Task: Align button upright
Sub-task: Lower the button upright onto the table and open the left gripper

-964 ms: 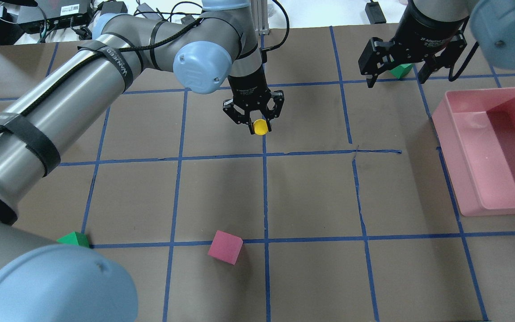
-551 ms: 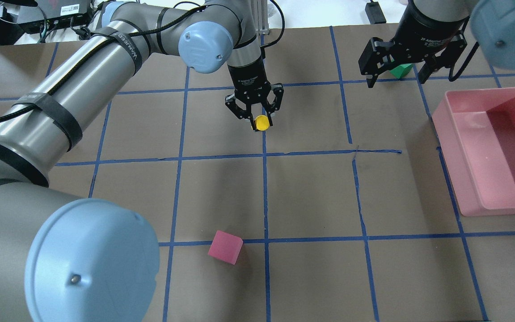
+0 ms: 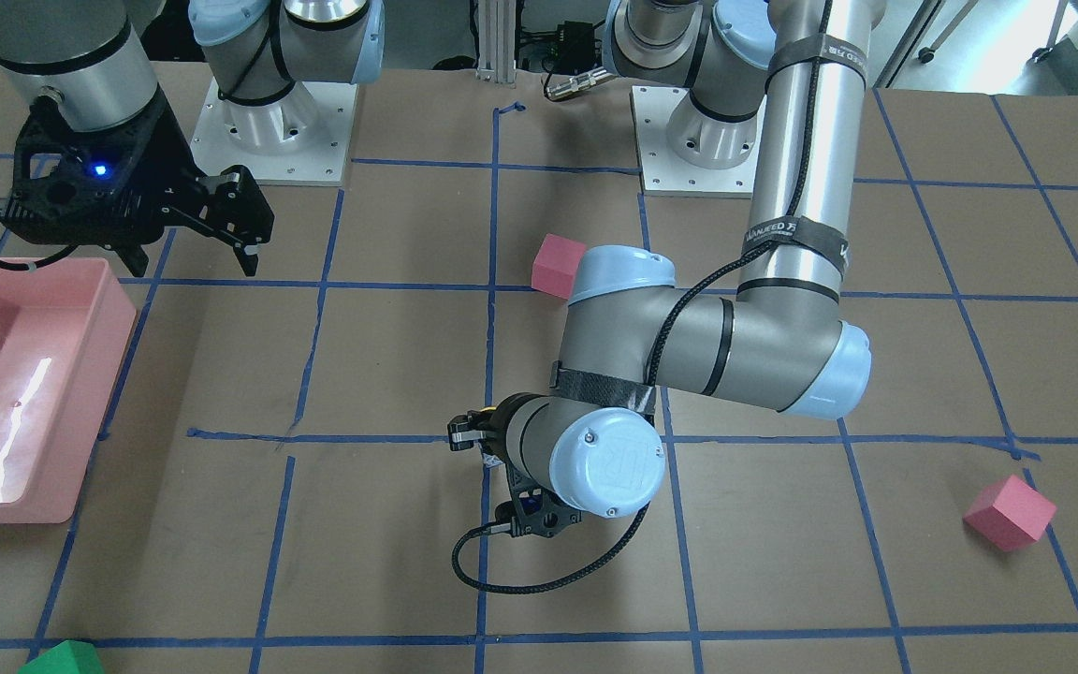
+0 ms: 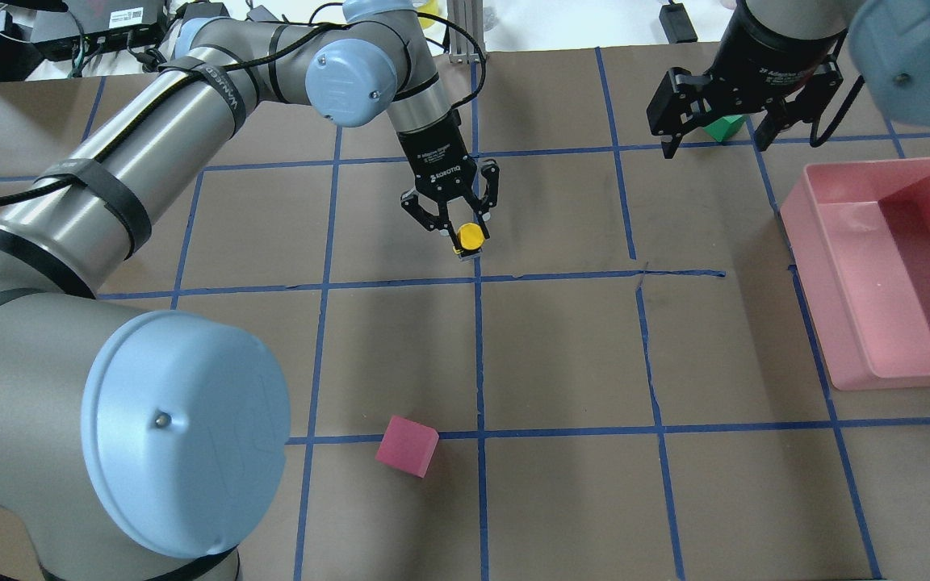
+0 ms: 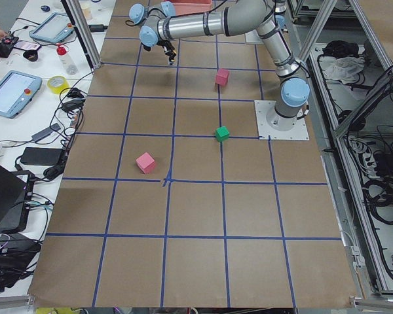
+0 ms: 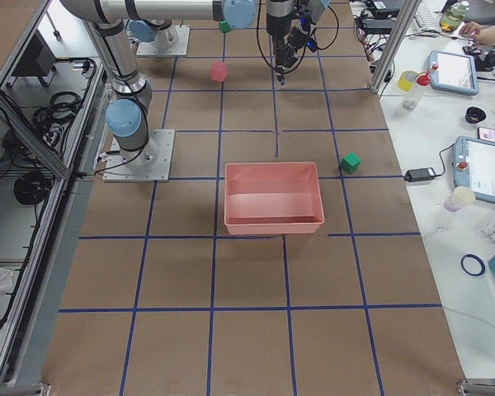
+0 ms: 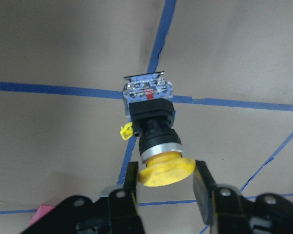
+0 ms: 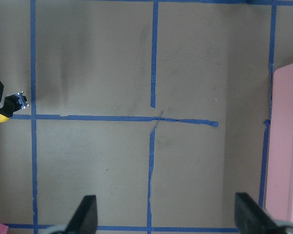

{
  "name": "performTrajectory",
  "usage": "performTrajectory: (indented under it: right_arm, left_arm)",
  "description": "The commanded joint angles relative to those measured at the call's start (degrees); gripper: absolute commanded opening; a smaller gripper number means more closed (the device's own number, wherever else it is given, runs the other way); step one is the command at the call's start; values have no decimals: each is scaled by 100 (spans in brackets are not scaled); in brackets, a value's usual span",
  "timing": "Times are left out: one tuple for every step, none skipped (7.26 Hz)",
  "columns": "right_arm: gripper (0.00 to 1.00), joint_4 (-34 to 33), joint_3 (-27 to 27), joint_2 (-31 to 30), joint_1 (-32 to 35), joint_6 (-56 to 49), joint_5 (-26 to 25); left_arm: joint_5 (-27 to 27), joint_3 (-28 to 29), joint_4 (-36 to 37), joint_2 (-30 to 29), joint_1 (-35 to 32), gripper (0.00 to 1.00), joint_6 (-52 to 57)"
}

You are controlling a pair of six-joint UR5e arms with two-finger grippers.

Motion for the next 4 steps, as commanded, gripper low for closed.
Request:
performTrajectory:
  right_arm:
    - [100, -7, 0, 0, 3, 0, 0]
    - [100, -7, 0, 0, 3, 0, 0]
    - [100, -7, 0, 0, 3, 0, 0]
    - [100, -7, 0, 0, 3, 0, 0]
  left_arm:
    - [-81, -20, -14, -68, 6, 0, -21]
    - [-81, -29, 4, -94, 6, 0, -21]
    - [-81, -46, 21, -129, 6, 0, -12]
    - [-81, -55, 21, -156, 6, 0, -12]
